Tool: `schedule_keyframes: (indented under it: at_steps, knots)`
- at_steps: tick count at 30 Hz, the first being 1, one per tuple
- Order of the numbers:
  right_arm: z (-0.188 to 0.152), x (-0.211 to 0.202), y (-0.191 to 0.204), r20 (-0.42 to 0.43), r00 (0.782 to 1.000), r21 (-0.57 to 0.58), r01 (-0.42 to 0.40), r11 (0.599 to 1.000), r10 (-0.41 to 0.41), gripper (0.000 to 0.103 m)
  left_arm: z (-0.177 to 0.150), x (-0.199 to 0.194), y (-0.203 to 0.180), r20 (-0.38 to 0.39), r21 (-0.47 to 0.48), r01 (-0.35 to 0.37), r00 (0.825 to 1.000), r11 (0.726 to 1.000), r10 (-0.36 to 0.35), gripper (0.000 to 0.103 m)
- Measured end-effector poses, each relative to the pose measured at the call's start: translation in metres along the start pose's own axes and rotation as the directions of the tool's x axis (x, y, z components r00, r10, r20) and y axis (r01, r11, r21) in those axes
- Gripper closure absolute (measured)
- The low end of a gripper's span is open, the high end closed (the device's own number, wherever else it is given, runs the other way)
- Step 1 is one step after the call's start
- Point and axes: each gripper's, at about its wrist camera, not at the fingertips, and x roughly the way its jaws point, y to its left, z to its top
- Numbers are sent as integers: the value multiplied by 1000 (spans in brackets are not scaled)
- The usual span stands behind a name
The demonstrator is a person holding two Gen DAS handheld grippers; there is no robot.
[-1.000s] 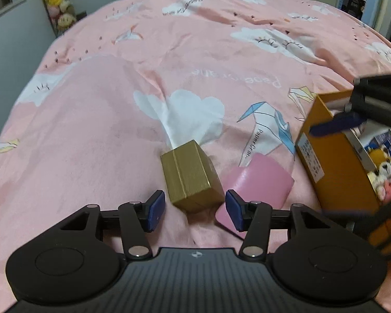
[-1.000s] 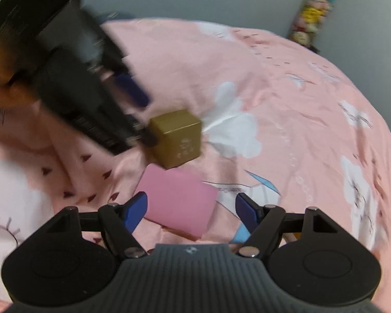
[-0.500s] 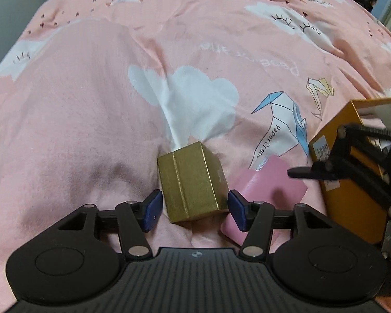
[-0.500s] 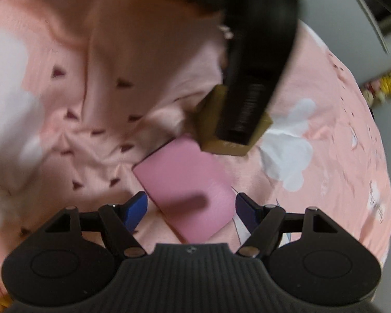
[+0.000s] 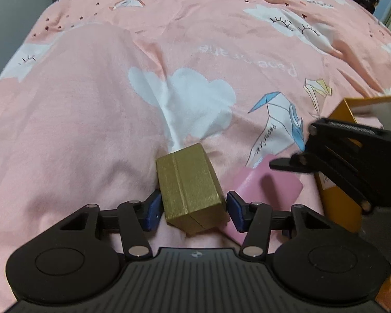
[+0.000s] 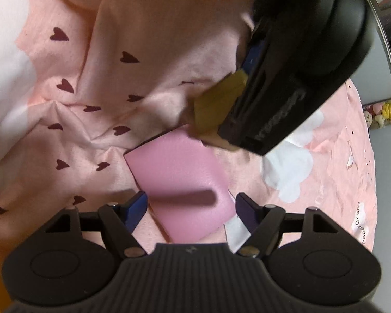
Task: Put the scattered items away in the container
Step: 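Grasp the gold cube box with the left tool while the right tool grasps the pink card wallet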
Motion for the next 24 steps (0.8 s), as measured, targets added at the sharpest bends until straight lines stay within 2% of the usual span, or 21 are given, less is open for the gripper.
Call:
schedule_keyframes:
  at_steps: [11, 17, 23, 24]
  knots:
    - [5, 8, 8, -17, 1000, -127, 23, 992, -26, 27, -41, -50, -12, 21, 174, -55, 998, 983, 52, 45]
    - [15, 16, 23, -47, 998, -218, 20, 976, -31, 27, -53, -60, -7, 39, 170, -37, 999, 985, 31, 45]
    - [15, 23, 41, -91, 992, -337, 49, 940, -85, 33, -57, -63, -2, 46, 142, -23, 999, 990, 17, 45]
    - [15, 22, 42, -90, 993, -342, 47, 939, -83, 36, -58, -64, -1, 48, 140, -22, 999, 990, 15, 45]
